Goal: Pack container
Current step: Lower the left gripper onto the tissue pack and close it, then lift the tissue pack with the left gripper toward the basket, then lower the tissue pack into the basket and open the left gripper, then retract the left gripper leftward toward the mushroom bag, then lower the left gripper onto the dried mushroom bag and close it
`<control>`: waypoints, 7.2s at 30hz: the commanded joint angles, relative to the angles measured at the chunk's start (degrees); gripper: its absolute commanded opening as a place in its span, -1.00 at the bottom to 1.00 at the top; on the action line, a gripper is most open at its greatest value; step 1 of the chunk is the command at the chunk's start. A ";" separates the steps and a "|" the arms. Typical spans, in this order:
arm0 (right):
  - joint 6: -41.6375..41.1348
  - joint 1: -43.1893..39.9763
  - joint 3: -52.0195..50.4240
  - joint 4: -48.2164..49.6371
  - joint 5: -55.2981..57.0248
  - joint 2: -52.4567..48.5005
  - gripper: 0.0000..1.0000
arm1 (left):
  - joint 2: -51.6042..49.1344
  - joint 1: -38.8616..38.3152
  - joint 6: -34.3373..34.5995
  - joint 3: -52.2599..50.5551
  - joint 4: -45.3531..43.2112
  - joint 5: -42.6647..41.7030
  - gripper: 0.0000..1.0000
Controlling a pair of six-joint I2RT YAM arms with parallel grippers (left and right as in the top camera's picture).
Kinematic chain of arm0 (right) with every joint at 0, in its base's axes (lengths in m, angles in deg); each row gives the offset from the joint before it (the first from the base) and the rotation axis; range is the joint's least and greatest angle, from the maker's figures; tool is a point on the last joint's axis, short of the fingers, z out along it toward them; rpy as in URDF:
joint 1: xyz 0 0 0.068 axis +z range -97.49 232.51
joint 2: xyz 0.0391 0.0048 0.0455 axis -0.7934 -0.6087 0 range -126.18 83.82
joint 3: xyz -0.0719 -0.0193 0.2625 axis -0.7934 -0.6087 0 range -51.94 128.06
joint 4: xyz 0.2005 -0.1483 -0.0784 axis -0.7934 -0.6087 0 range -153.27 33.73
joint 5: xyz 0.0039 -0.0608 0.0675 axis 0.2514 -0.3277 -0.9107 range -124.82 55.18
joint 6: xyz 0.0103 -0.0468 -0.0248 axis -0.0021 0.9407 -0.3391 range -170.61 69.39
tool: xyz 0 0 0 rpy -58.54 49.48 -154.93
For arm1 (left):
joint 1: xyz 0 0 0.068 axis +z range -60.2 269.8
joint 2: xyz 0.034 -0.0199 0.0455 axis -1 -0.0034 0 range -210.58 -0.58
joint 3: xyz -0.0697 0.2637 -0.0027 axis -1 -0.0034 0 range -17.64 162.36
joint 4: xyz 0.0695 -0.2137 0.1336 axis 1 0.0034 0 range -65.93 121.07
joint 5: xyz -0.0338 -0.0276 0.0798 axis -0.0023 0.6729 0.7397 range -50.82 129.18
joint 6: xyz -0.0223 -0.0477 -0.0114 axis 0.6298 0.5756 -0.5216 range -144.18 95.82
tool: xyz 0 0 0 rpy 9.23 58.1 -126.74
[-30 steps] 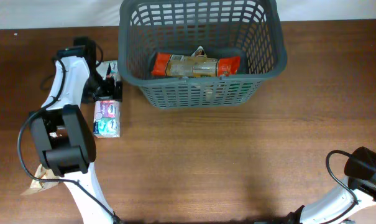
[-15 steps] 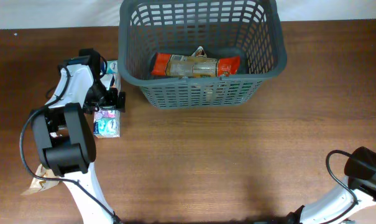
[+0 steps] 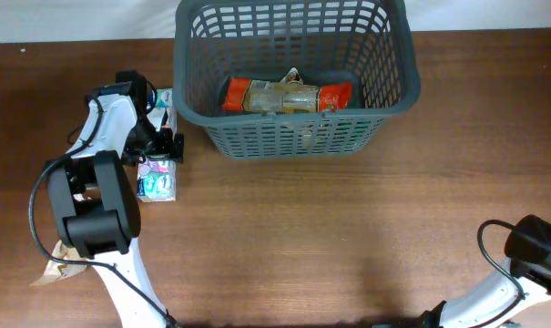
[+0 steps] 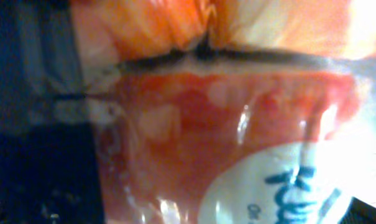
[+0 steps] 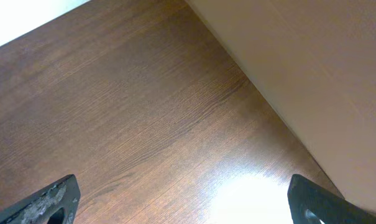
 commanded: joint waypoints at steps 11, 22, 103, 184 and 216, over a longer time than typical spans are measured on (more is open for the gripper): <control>-0.31 -0.15 -0.22 -0.33 -0.33 -0.20 0.97 | -0.72 0.17 -0.87 -4.39 -2.19 -0.66 0.99; -0.31 -0.15 -0.22 -0.33 -0.33 -0.20 0.98 | -0.72 0.20 0.68 -4.35 -4.15 -0.42 -0.69; -0.31 -0.15 -0.22 -0.33 -0.33 -0.20 0.97 | -14.45 -22.71 -23.12 59.36 14.45 -24.39 -0.62; -0.31 -0.15 -0.22 -0.33 -0.33 -0.20 0.97 | 50.71 27.58 -8.02 -4.85 24.00 -4.98 0.99; -0.31 -0.15 -0.22 -0.33 -0.33 -0.20 0.98 | 38.62 27.58 -29.38 -13.55 15.98 5.95 0.99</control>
